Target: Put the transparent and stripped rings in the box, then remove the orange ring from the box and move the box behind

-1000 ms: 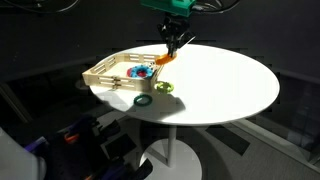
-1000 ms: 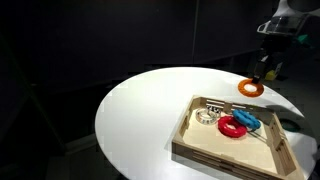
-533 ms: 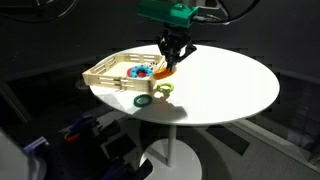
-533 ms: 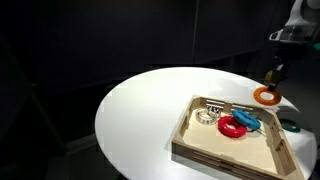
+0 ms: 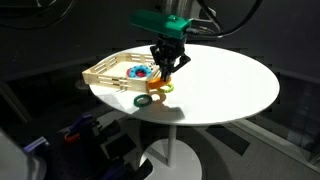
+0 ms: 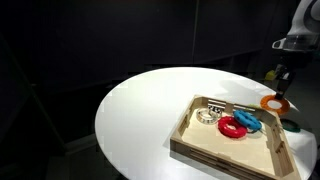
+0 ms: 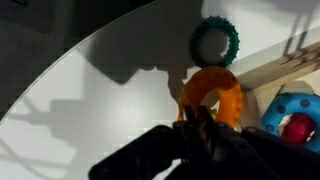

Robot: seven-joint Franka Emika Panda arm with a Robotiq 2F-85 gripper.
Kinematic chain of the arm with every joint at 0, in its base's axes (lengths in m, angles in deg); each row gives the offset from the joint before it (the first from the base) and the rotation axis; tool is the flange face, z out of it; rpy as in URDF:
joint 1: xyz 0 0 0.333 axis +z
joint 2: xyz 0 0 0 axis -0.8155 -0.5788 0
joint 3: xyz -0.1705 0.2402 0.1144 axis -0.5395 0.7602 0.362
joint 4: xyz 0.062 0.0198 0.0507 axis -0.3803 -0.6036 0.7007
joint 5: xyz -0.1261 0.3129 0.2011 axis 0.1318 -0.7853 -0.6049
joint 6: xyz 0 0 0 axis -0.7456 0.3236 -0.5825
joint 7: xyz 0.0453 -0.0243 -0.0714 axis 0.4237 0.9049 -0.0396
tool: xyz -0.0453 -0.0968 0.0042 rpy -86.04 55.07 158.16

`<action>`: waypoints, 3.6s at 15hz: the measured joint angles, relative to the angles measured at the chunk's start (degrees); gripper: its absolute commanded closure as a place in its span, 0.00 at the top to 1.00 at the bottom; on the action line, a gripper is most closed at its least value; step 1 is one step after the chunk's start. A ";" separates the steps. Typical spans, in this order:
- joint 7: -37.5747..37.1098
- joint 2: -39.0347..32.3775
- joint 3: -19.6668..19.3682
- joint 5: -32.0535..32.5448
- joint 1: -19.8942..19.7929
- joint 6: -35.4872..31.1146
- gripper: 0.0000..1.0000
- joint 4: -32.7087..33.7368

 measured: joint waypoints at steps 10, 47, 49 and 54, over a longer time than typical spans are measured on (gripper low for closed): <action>0.00 0.73 1.50 -0.04 2.16 0.00 0.04 -0.79; 0.23 1.66 2.30 -1.68 3.90 0.80 0.91 -3.41; 1.08 2.75 2.18 -2.32 3.90 2.89 1.00 -3.36; 1.67 6.51 1.71 -2.64 3.90 10.50 1.00 -2.16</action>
